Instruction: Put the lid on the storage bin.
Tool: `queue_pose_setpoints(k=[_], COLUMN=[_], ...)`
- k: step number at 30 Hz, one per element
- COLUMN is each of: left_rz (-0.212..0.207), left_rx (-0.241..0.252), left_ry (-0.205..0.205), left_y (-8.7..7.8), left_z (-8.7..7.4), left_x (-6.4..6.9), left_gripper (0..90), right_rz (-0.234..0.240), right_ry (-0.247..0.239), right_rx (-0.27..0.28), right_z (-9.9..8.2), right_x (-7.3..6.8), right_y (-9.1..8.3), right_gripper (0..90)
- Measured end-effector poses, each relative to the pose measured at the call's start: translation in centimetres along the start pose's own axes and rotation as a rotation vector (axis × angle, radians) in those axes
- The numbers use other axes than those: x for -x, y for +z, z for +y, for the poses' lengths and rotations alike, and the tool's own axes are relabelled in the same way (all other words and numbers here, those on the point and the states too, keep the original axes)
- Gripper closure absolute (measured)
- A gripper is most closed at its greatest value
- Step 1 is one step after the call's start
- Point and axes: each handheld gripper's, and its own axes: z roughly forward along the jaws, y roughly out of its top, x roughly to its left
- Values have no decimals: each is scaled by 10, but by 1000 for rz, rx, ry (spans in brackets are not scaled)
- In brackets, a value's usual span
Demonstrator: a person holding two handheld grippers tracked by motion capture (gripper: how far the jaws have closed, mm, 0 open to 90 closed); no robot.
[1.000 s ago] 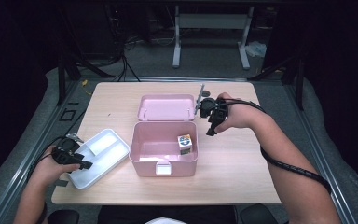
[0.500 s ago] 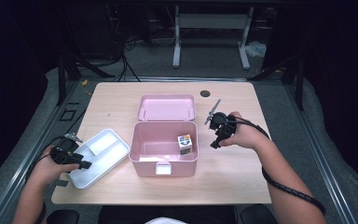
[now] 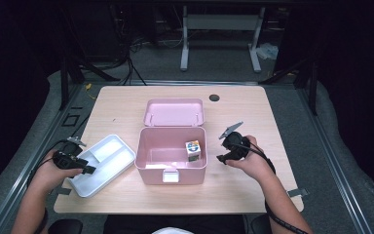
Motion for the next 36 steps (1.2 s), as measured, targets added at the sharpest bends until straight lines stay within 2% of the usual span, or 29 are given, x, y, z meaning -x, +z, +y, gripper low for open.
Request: queue_pose_setpoints(k=[4,5,7,10,14,17,21,24,27,31,36], left_rz=[13,22,26,7,22,7,18,18,36,34,32], left_rx=[-50,-56,-74,-103,-165,-192,-218,-254,-277,-305,-322], left_ry=[19,25,35,38,40,40,63,91,104,111,121], left_y=[1,1,0,4,13,20,28,33,37,43,43], left_z=[10,12,17,24,32,37,42,45,47,48,51], left_x=[0,0,1,0,0,0,1,3,4,5,6], left_gripper=[532,545,575,614,679,720,761,781,822,871,885], right_rz=[-51,-63,-82,-91,-82,-70,-65,-64,-65,-62,-57], right_ry=[50,62,57,68,76,92,86,82,95,97,102], right_rx=[112,128,144,155,157,164,165,172,172,166,164], right_z=[-10,-12,-16,-22,-26,-28,-28,-28,-29,-30,-31], right_x=[-2,-3,-3,-3,-2,-2,-3,-4,-4,-2,-2], right_y=[0,0,2,5,6,8,11,13,13,15,16], right_gripper=[407,409,415,422,422,422,429,436,438,440,442])
